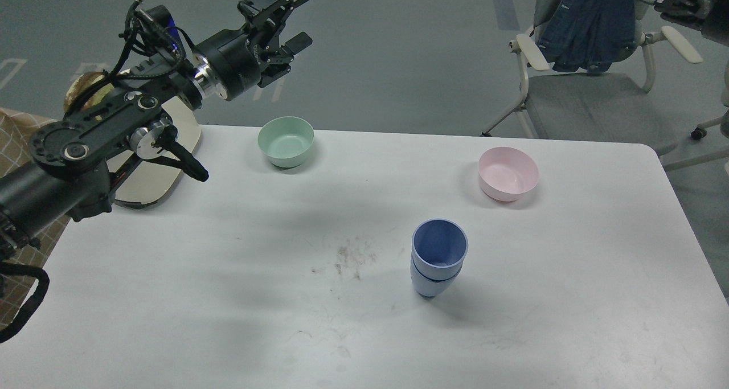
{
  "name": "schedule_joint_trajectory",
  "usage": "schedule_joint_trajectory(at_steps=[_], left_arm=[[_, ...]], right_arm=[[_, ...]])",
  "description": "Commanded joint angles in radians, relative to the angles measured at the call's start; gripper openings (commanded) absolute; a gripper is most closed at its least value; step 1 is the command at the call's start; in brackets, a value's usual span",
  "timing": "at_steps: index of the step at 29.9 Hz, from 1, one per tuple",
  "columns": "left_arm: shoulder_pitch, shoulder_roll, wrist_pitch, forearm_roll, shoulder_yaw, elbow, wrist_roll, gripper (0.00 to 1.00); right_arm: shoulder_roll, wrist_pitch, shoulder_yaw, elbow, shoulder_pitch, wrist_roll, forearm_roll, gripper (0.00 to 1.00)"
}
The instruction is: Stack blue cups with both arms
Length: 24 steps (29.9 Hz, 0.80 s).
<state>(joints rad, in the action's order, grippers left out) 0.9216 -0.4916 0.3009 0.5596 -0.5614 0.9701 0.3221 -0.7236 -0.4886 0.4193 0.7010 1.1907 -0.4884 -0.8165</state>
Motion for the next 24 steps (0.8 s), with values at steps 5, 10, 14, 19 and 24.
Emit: schedule_joint_trajectory(at_steps=[5,10,14,19,24], left_arm=[[-0.039,0.074,0.0,-0.058,-0.002,-0.066,-0.002,0.98],[-0.078,0.116,-0.013,-0.064,-0.003,-0.096,0.002,0.98],[-0.092,0.14,0.0,-0.109,-0.084,-0.158,0.005,0.98],[-0.109,0.165,0.001,-0.127,-0.129,-0.188,0.014,0.98],[-0.136,0.166,0.001,-0.129,-0.134,-0.188,0.017,0.98]], right_arm=[[0.17,0.0,0.0,-0.227,-0.091,0.0,0.377,1.0],[0.246,0.0,0.001,-0.25,-0.131,0.0,0.516,1.0],[0.306,0.0,0.001,-0.25,-0.175,0.0,0.559,1.0],[0.358,0.0,0.013,-0.248,-0.213,0.0,0.559,1.0],[0.358,0.0,0.055,-0.241,-0.232,0.0,0.56,1.0]])
